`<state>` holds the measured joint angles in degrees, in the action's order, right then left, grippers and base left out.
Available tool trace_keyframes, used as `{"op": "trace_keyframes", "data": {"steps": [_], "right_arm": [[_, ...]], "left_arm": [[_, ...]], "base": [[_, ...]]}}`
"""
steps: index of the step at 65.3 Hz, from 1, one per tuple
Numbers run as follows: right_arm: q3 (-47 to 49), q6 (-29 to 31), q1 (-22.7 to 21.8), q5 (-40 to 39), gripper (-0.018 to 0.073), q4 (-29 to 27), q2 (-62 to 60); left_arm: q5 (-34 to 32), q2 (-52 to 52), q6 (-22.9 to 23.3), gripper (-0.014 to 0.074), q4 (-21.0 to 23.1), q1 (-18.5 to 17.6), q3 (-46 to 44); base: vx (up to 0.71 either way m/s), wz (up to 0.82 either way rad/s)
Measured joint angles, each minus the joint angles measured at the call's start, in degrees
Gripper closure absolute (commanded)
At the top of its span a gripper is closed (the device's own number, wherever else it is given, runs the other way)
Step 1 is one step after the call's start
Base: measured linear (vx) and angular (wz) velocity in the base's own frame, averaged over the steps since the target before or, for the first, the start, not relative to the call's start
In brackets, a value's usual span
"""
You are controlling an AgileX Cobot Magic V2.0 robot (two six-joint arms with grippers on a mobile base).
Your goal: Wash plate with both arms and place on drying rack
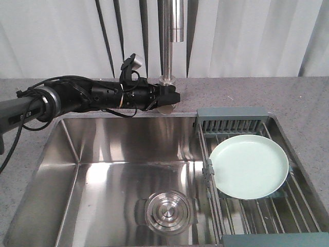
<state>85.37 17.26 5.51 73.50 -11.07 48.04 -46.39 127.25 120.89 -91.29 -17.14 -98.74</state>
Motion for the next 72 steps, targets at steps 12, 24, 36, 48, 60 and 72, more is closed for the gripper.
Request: {"op": "trace_keyframes", "data": {"steps": [12, 24, 36, 48, 60, 72], "right_arm": [[0.0, 0.0, 0.0, 0.0, 0.0566, 0.0, 0.0], [0.0, 0.0, 0.0, 0.0, 0.0566, 0.0, 0.0], [0.0, 0.0, 0.0, 0.0, 0.0566, 0.0, 0.0], [0.0, 0.0, 0.0, 0.0, 0.0566, 0.0, 0.0], [0.0, 0.0, 0.0, 0.0, 0.0566, 0.0, 0.0], [0.0, 0.0, 0.0, 0.0, 0.0566, 0.0, 0.0]], "left_arm": [[0.3, 0.0, 0.0, 0.0503, 0.8, -0.1, -0.7], [0.6, 0.0, 0.0, 0.0503, 1.6, -0.1, -0.7], [0.5, 0.0, 0.0, 0.0503, 2.4, -0.2, -0.7], [0.0, -0.4, 0.0, 0.0503, 3.1, -0.2, -0.7], [0.9, -3.9, 0.0, 0.0546, 2.4, 1.3, -0.9], [-2.8, -7.1, 0.0, 0.0604, -3.4, 4.8, -1.0]], "base": [[0.0, 0.0], [0.0, 0.0], [0.0, 0.0], [0.0, 0.0], [0.0, 0.0], [0.0, 0.0]]}}
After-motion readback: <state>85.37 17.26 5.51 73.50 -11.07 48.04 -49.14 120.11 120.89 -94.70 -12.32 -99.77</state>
